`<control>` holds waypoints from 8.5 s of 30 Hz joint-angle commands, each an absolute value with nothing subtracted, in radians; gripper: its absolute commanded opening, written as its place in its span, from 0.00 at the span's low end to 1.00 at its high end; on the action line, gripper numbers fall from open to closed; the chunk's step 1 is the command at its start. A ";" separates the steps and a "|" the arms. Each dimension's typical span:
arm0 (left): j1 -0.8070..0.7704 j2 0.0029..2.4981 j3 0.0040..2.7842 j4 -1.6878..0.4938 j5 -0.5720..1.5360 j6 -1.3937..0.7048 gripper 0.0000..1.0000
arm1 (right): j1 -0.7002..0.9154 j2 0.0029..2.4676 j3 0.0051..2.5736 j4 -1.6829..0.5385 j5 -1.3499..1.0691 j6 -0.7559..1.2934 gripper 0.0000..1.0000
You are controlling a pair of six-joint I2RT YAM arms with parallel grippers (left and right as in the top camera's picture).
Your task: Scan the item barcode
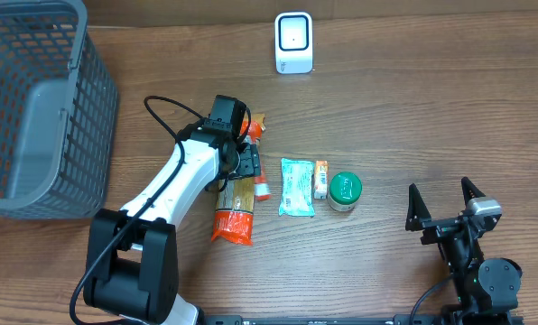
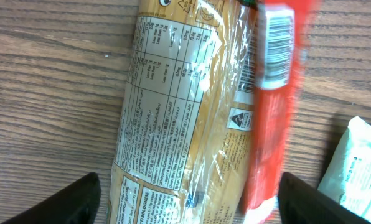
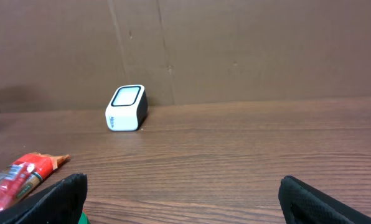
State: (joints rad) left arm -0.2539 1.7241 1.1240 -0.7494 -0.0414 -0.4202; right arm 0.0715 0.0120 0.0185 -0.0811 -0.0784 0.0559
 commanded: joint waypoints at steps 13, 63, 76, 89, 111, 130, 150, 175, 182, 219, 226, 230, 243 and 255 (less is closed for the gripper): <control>-0.212 1.658 1.382 -0.961 -0.056 -0.404 0.87 | 0.065 0.005 0.008 -0.077 -0.081 0.051 1.00; 0.124 1.659 1.545 -1.151 -0.067 -0.355 1.00 | 0.065 0.005 0.008 -0.077 -0.081 0.051 1.00; 0.124 1.660 1.545 -1.151 -0.067 -0.355 1.00 | 0.065 0.005 0.008 -0.077 -0.081 0.051 1.00; 0.124 1.660 1.545 -1.151 -0.067 -0.355 1.00 | 0.065 0.005 0.008 -0.077 -0.081 0.051 1.00; 0.124 1.660 1.545 -1.151 -0.066 -0.355 1.00 | 0.065 0.050 0.411 -0.372 -0.015 0.186 1.00; 0.124 1.660 1.545 -1.151 -0.067 -0.355 1.00 | 0.065 0.868 1.331 -1.213 -0.056 0.310 1.00; 0.124 1.660 1.545 -1.151 -0.067 -0.355 1.00 | 0.184 1.390 1.560 -1.350 -0.329 0.452 1.00; 0.124 1.660 1.545 -1.151 -0.066 -0.355 1.00 | 0.561 1.790 1.558 -1.401 0.033 0.692 1.00; 0.124 1.660 1.545 -1.151 -0.067 -0.355 1.00 | 0.579 1.806 1.519 -1.343 0.033 0.711 1.00; 0.124 1.660 1.545 -1.151 -0.066 -0.355 1.00 | 0.583 1.807 1.342 -1.171 0.033 0.710 0.77; 0.124 1.660 1.545 -1.151 -0.066 -0.355 1.00 | 0.583 1.807 1.342 -1.148 0.053 0.703 0.63; 0.124 1.660 1.545 -1.151 -0.067 -0.355 1.00 | 0.582 1.807 1.342 -1.107 0.134 0.699 0.57; 0.124 1.660 1.545 -1.151 -0.067 -0.355 1.00 | 0.582 1.807 1.342 -1.086 0.190 0.675 0.95; 0.124 1.660 1.545 -1.151 -0.066 -0.355 1.00 | 0.508 1.809 1.342 -1.044 0.131 0.471 0.95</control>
